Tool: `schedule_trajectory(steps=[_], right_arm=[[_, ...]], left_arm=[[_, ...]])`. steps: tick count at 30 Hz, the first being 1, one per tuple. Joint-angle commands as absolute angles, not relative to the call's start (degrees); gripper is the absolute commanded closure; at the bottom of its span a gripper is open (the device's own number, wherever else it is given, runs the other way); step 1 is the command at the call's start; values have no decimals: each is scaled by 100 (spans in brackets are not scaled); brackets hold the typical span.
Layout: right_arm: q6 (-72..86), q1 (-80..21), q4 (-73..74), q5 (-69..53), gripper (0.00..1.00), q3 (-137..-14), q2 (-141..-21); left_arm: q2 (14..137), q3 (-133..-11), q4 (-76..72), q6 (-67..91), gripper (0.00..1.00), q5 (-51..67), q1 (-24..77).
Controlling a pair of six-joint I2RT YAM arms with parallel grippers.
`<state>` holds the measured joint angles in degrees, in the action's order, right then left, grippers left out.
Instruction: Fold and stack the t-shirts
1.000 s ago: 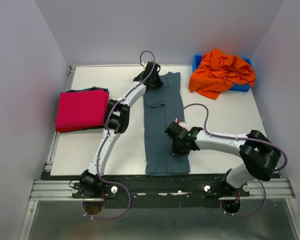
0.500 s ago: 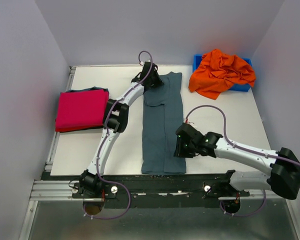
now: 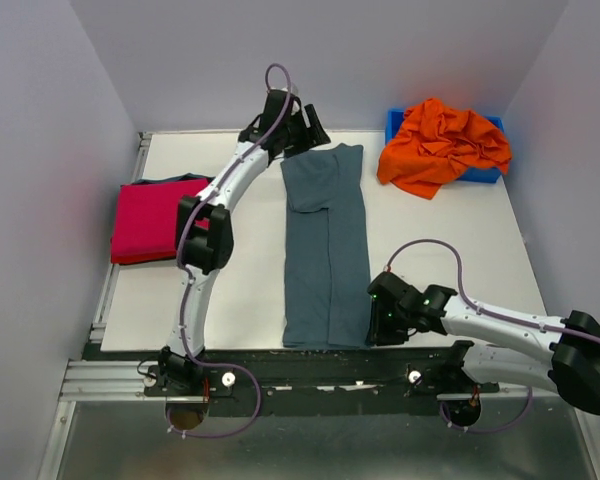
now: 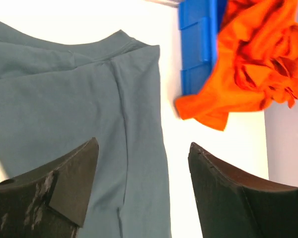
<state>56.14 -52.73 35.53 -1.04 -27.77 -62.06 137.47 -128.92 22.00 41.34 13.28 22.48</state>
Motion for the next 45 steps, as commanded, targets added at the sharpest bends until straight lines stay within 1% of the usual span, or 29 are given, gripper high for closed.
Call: schedule_trajectory(steps=[1, 2, 5, 8, 11, 16, 18, 22, 26, 28, 32, 36, 37, 40, 45], right_arm=[[5643, -5273, 3507, -431, 62, -2610, -6354], [5625, -5265, 3498, -439, 63, -2602, -6372], [5546, -5265, 3445, -484, 64, -2654, -6372], [5450, -5265, 3882, -195, 62, -2978, -6328], [5362, -5273, 4157, -26, 62, -3146, -6109], [5300, -5265, 4105, -35, 62, -3120, -5994], [5282, -5273, 4017, -53, 62, -3076, -6020], [5247, -5265, 3833, -35, 61, -2980, -6099], [5186, -5265, 3613, -141, 62, -2927, -6161], [5150, -5265, 3569, -149, 62, -2927, -6179], [5115, -5265, 3507, -149, 63, -2892, -6231], [5133, -5265, 3384, -220, 64, -2786, -6249], [5124, -5265, 3349, -228, 64, -2760, -6258], [5124, -5265, 3287, -246, 64, -2699, -6310], [5124, -5265, 3155, -316, 64, -2645, -6354]], left_arm=[[12290, -12299, 3645, 3447, 18, 1179, 2250], [11956, -11904, 3743, 3367, 18, 1039, 2285], [10516, -9983, 3438, 3313, 18, 529, 2469], [8996, -7926, 2929, 3646, 19, 185, 2645], [7598, -6254, 2646, 3998, 19, 44, 2917], [6050, -4626, 3128, 4700, 19, -228, 3585], [5469, -4037, 3199, 5139, 19, -62, 3874], [4581, -3244, 3173, 5957, 20, -53, 4428], [4456, -2875, 3094, 6327, 24, -70, 4824], [4517, -2647, 2805, 6468, 25, -9, 5009], [4754, -2312, 2207, 6732, 25, -9, 5352], [5097, -2206, 2031, 6741, 27, -9, 5440], [5193, -2189, 1926, 6733, 28, 148, 5440], [5448, -2127, 1645, 6767, 32, 246, 5467], [5897, -2162, 1292, 6829, 44, 334, 5563]])
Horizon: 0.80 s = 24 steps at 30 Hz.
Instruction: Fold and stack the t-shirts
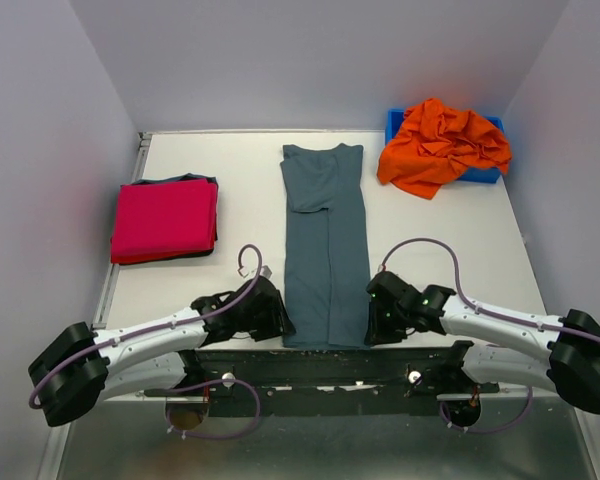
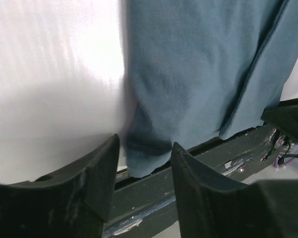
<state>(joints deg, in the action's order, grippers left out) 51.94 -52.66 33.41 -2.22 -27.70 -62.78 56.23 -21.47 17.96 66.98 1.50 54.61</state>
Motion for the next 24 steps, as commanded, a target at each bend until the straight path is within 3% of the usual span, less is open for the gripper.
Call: schedule_trajectory(steps=[1, 6, 11, 12, 14, 16, 24], right_arm=[[5098, -5273, 3147, -334, 64, -2663, -6363], [5071, -5265, 3146, -439, 68, -2663, -6372], [5133, -5265, 3147, -562, 74, -2523, -6179], [5142, -5265, 3146, -563, 78, -2505, -6153], [5168, -5265, 3190, -563, 94, -2522, -6100], [5186, -5265, 3321, -554, 99, -2619, -6047], [4931, -5099, 4121, -150, 99, -3672, -5529]], left_arm=[[5976, -2197, 1318, 6838, 46, 334, 5598], [6108, -2171, 1283, 6987, 62, 439, 5818], [5898, -2101, 1494, 7145, 65, 439, 5976], [5863, -2074, 1485, 7172, 69, 431, 5985], [5801, -2039, 1459, 7198, 85, 431, 5985], [5740, -2074, 1494, 7198, 100, 448, 5985], [5414, -2987, 1820, 6707, 100, 272, 5609]])
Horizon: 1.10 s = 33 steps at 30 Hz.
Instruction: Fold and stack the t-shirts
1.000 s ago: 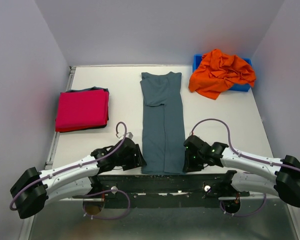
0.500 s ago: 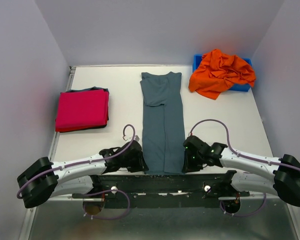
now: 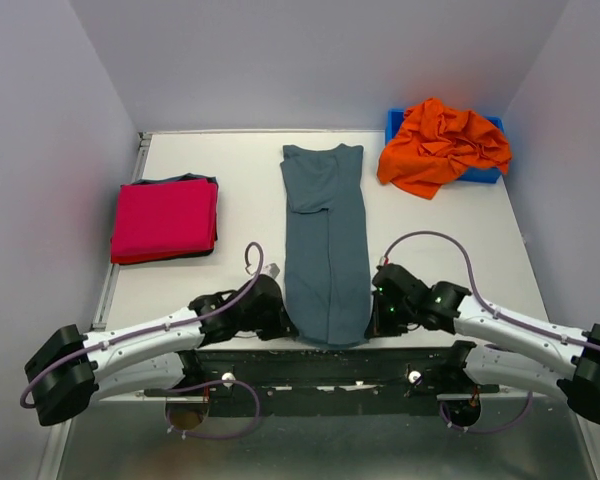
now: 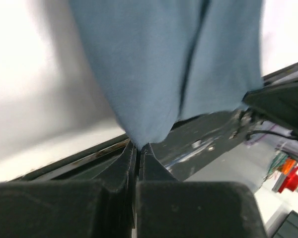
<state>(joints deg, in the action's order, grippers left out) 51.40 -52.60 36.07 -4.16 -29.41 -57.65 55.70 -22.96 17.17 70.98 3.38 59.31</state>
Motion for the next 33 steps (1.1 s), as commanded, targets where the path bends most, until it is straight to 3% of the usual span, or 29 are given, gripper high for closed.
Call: schedule_trajectory(steps=[1, 8, 16, 27, 33], right_arm=[[4809, -4958, 4200, -123, 99, -3857, -5537], [3930, -3245, 3868, -580, 99, -4946, -6300], [3630, -2234, 3604, -887, 99, -6502, -8541], [3323, -1925, 3972, -1002, 99, -8647, -10625], [3322, -1785, 4061, -975, 99, -9166, -11196]], left_arm=[[5475, -3136, 1785, 6584, 100, 351, 5442], [6317, -4112, 1276, 5828, 100, 624, 3966], [8330, -5369, 606, 5537, 100, 573, 2910], [9834, -6345, 237, 5537, 100, 958, 2365], [10388, -6846, 281, 5388, 100, 1125, 2233]])
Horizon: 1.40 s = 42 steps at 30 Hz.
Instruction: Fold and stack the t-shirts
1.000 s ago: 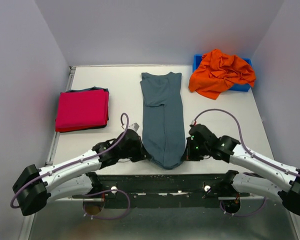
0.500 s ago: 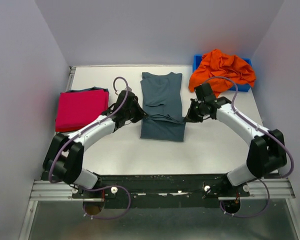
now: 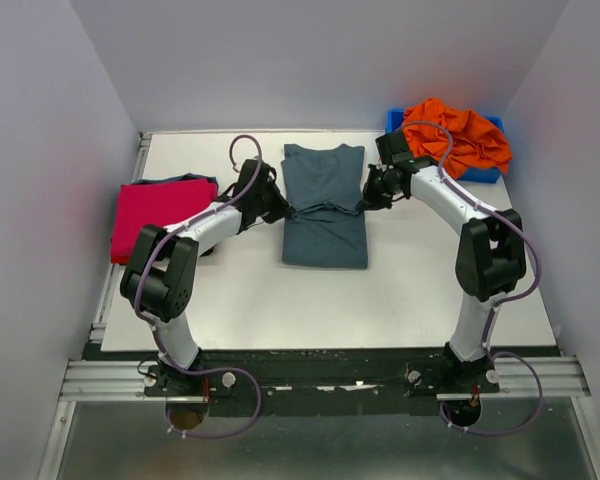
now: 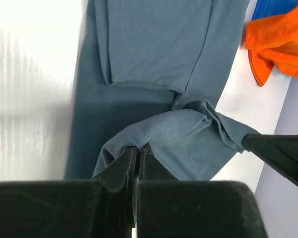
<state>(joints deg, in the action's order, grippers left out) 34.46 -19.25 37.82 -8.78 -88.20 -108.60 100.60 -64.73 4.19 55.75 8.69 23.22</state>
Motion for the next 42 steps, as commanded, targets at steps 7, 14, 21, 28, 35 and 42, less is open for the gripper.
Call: schedule_trajectory(steps=[7, 14, 21, 28, 35, 42], right_arm=[[3322, -1609, 4174, -1037, 99, -9816, -11838], [3340, -1450, 4605, -906, 36, -10608, -12410], [3287, -1450, 3561, -914, 38, -8415, -10778], [3199, -1529, 2664, -1511, 50, -6593, -9967], [3164, -1705, 2435, -1749, 63, -6223, -10134], [3173, -1749, 2312, -1775, 64, -5845, -10160]], left_arm=[[10889, -7206, 150, 5361, 100, 1230, 2092], [11338, -7743, 316, 5037, 27, 1547, 2004], [10268, -6936, 492, 4562, 13, 1187, 2013], [9309, -5425, 344, 4517, 19, 1107, 2232], [9422, -5054, 237, 4491, 40, 1107, 2382], [9510, -4966, 149, 4491, 48, 1178, 2408]])
